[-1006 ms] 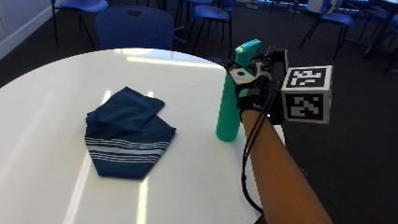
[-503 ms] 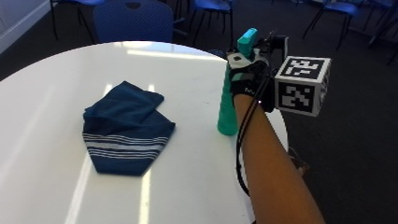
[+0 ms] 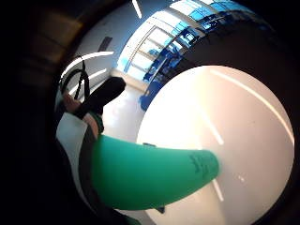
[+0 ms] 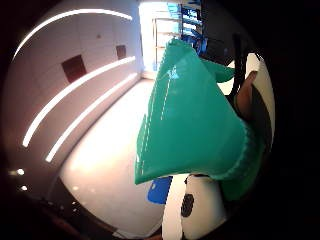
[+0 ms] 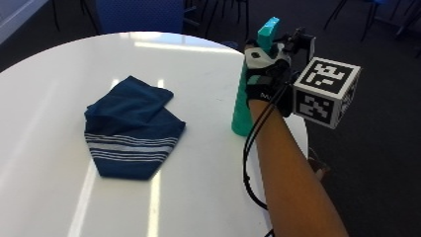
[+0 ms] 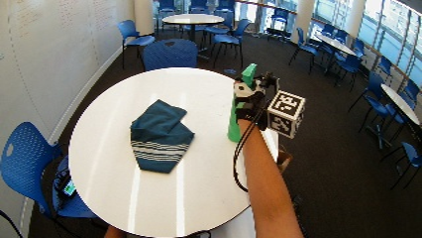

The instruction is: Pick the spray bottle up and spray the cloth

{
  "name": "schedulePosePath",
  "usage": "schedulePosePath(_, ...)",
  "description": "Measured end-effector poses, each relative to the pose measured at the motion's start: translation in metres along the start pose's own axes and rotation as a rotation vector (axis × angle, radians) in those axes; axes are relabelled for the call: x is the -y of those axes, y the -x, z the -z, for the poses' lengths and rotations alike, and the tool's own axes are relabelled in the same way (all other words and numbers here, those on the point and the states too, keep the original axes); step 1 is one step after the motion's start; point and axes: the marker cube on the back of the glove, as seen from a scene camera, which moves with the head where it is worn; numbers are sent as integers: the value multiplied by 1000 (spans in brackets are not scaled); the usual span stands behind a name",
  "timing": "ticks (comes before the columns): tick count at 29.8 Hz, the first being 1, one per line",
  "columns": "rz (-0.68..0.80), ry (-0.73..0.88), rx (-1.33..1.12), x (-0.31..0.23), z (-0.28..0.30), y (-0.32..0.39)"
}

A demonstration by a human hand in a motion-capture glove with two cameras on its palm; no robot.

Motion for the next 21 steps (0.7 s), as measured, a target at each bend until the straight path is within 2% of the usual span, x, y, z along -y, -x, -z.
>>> schedulePosePath(21, 54, -132, 21, -2, 18, -19)
